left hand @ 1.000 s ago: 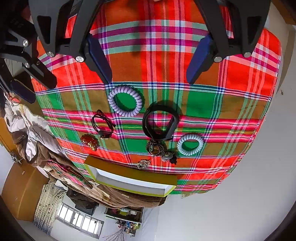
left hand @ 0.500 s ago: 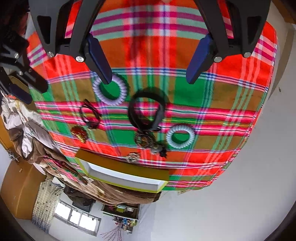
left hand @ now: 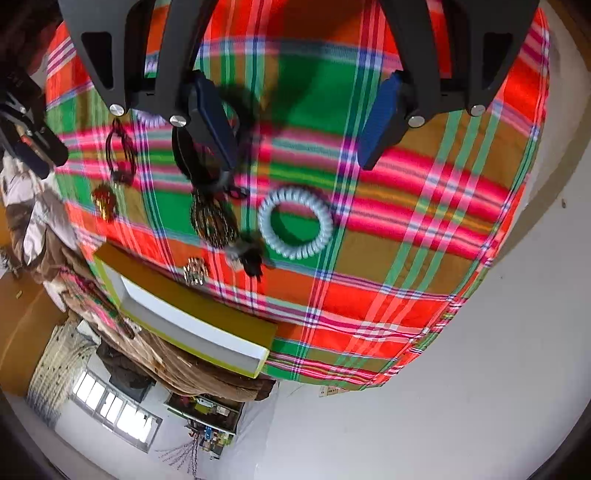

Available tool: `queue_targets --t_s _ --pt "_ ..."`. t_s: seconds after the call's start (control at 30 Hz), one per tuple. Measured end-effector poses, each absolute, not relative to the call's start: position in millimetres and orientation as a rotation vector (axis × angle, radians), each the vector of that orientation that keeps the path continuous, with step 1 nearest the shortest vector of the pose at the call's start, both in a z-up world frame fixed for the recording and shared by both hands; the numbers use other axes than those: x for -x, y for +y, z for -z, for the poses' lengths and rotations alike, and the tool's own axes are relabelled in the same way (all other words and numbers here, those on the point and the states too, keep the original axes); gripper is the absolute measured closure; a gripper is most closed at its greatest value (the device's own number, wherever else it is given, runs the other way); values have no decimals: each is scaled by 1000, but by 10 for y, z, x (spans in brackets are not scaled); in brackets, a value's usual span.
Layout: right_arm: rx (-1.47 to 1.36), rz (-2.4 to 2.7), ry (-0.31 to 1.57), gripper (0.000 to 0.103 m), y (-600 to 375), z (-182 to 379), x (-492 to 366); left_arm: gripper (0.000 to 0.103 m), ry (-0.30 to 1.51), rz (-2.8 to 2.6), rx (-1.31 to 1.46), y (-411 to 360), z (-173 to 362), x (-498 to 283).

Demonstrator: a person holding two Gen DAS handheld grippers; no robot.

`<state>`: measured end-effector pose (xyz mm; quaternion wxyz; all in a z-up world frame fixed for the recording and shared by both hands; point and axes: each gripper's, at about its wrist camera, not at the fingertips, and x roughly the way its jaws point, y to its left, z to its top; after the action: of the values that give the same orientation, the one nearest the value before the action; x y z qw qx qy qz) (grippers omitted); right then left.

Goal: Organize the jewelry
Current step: 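Grasp the lavender coil hair tie with the left tool while the right tool grasps the red bead bracelet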

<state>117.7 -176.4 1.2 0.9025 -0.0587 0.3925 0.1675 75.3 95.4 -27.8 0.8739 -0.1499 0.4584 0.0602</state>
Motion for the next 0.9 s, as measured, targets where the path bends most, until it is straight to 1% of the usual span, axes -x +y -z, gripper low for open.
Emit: queue_targets --t_s 0.13,0.27,0.37,0.4,0.43,0.53,0.57,0.6,0.63,0.67,0.7,0.73,0.83,0.9 --pt "130 -341 823 23 -1737 81 -1366 33 959 -134 345 1036 319 -894" --pt "129 -337 854 23 -1718 204 -1539 33 961 -164 314 1056 355 -1023" --pt "127 -332 874 23 -1698 273 -1635 37 961 -172 296 1065 351 -1108" --pt "126 -332 880 24 -1695 287 -1663 39 961 -176 290 1073 350 -1131" --pt "125 -331 886 26 -1696 306 -1688 43 960 -184 279 1071 351 -1145" --pt "126 -325 911 35 -1690 371 -1737 50 964 -205 238 1058 356 -1164" --pt "126 -324 923 39 -1686 396 -1743 52 963 -210 228 1057 359 -1163" --pt "131 -318 922 40 -1677 403 -1739 56 963 -215 222 1064 363 -1170" --pt "139 -314 918 43 -1671 402 -1727 62 963 -222 217 1073 363 -1162" --pt "139 -313 917 46 -1671 402 -1727 64 963 -225 217 1082 360 -1158" --pt "139 -313 917 48 -1665 401 -1729 70 963 -229 217 1097 360 -1149" --pt "142 -311 918 49 -1664 401 -1725 75 962 -233 219 1117 355 -1137" --pt "149 -311 920 51 -1667 396 -1723 86 962 -238 218 1149 357 -1136" --pt "154 -312 922 61 -1663 387 -1722 92 963 -236 217 1152 357 -1133"
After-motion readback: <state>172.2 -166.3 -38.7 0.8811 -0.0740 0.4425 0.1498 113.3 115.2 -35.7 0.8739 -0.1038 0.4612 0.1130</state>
